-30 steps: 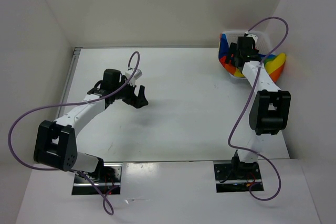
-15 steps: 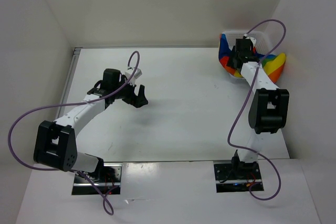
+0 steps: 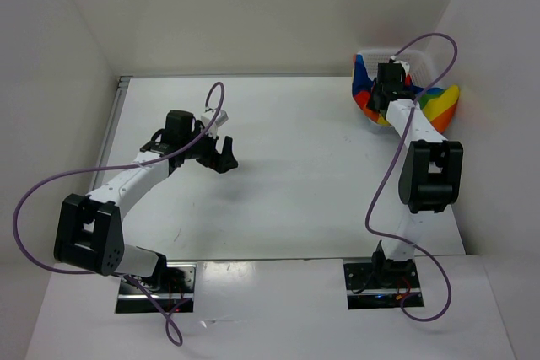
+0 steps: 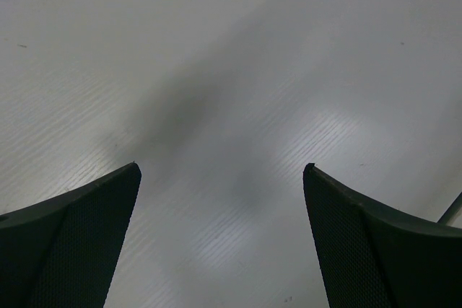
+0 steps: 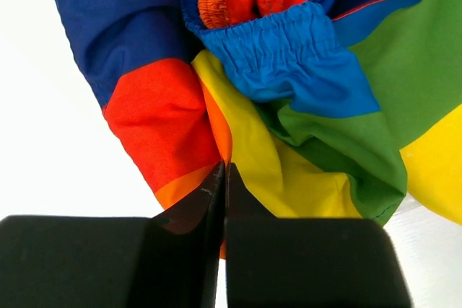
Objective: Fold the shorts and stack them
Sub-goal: Grab the shorts from the pile, then move the shorts to the center of the board, then flatten the shorts out
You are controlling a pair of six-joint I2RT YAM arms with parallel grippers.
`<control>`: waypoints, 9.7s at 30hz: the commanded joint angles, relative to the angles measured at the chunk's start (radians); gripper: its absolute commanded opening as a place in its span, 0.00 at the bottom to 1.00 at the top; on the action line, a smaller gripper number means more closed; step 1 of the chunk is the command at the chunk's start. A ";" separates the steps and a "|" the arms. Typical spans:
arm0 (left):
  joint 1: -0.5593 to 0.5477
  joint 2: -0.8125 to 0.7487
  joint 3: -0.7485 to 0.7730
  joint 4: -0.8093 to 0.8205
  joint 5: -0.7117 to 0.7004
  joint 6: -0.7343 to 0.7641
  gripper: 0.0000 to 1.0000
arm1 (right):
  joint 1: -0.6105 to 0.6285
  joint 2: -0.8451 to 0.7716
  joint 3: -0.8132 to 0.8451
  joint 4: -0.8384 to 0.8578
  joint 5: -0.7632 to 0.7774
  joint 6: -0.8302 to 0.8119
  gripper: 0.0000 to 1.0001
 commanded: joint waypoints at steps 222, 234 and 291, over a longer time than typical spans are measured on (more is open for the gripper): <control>0.117 -0.318 -0.484 -0.302 -0.736 0.004 0.01 | 0.604 0.195 -0.055 -0.108 -0.761 -0.666 0.66; 0.150 -0.381 -0.318 -0.423 -0.650 0.004 0.00 | 0.527 0.043 -0.108 -0.504 -0.652 -1.022 0.00; -0.083 -0.182 -0.090 -0.654 -0.205 0.004 0.60 | 0.406 0.239 -0.004 0.178 -0.093 -0.394 0.39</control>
